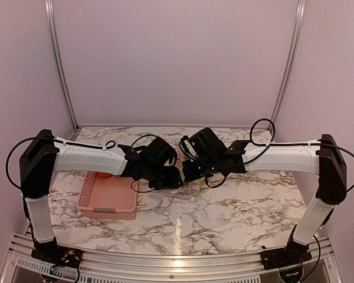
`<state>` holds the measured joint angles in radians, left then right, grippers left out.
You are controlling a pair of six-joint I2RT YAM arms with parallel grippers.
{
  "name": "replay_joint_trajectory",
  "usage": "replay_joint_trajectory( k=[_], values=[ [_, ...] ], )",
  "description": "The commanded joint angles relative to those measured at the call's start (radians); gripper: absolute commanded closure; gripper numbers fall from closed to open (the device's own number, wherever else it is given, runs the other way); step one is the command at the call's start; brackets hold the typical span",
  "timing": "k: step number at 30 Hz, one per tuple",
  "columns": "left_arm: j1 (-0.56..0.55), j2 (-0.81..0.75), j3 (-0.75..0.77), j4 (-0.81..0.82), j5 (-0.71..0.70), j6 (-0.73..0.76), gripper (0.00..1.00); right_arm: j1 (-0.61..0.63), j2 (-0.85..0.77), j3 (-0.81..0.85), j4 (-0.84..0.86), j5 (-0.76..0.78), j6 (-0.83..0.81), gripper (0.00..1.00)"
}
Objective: Open the zip-top bag and remove the fake food
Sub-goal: Pick up the fake vegetable from the zipper food storage bag.
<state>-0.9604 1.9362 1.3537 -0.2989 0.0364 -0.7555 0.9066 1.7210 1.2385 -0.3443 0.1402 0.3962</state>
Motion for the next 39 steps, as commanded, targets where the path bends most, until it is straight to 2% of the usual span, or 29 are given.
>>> replay_joint_trajectory(
  k=[1, 28, 39],
  values=[
    [-0.014, -0.092, -0.022, -0.068, 0.064, 0.017, 0.64, -0.008, 0.015, 0.024, 0.027, 0.071, 0.002, 1.0],
    [-0.017, -0.392, -0.211, -0.316, 0.008, -0.03, 0.65, -0.013, 0.044, 0.071, 0.057, 0.09, -0.014, 1.0],
    [0.022, -0.537, -0.271, -0.431, -0.106, -0.07, 0.64, -0.016, 0.044, 0.071, 0.067, 0.066, -0.014, 1.0]
  ],
)
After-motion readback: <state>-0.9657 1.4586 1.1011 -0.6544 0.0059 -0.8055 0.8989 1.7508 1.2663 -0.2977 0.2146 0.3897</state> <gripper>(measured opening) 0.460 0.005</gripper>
